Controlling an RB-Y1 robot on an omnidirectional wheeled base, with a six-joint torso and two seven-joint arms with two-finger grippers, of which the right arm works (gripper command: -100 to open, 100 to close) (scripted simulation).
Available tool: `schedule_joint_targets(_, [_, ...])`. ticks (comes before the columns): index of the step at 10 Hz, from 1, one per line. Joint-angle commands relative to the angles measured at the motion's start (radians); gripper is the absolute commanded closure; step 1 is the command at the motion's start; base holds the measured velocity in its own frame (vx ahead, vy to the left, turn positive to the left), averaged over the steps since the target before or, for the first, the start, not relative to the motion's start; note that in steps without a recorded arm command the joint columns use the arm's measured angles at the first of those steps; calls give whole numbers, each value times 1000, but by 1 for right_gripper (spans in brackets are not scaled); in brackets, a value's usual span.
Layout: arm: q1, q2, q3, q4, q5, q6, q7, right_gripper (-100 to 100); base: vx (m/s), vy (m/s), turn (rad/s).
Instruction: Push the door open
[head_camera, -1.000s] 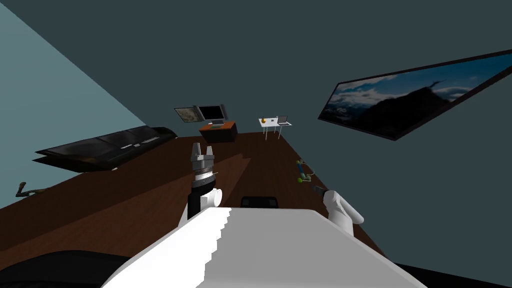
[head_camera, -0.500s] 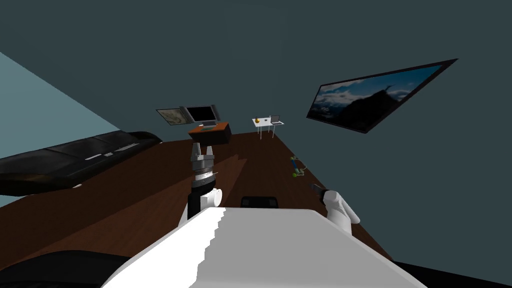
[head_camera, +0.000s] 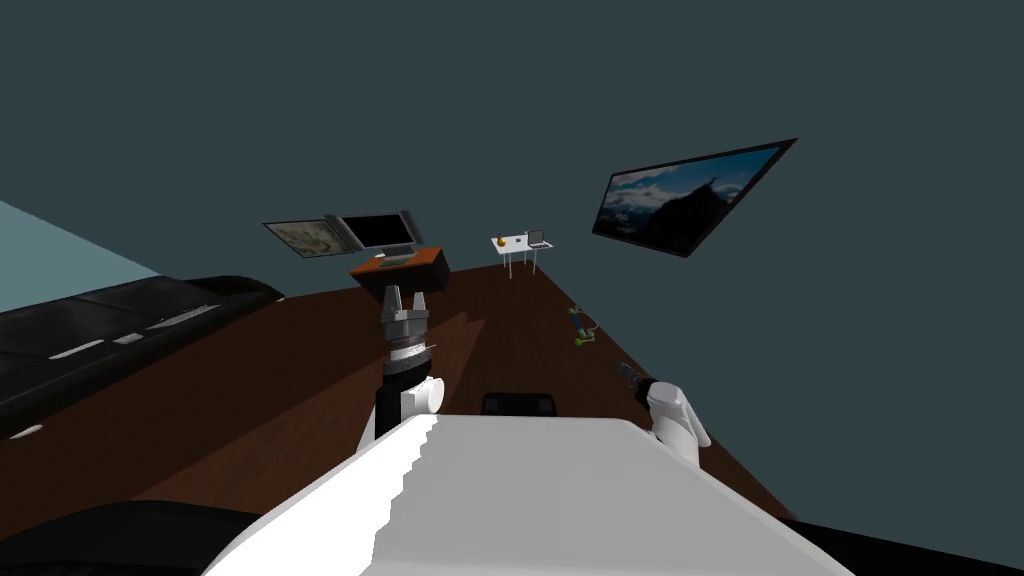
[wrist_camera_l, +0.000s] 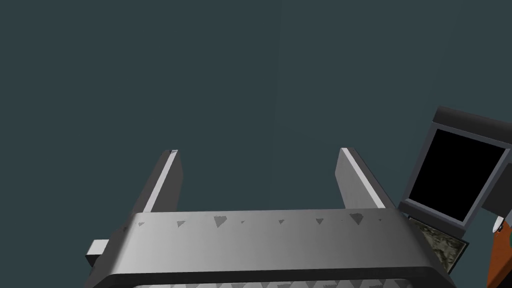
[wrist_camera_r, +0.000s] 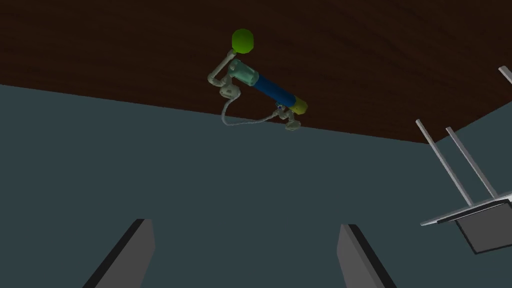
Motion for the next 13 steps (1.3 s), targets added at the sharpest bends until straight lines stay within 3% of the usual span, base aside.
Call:
schedule_joint_targets(1, [-9,1,-14,13,-50,-7,-16,-100,-35,10,-190])
schedule_joint_targets(13, [-68,11,-110,119,-403,-41,-105,-100,-33,1,-207])
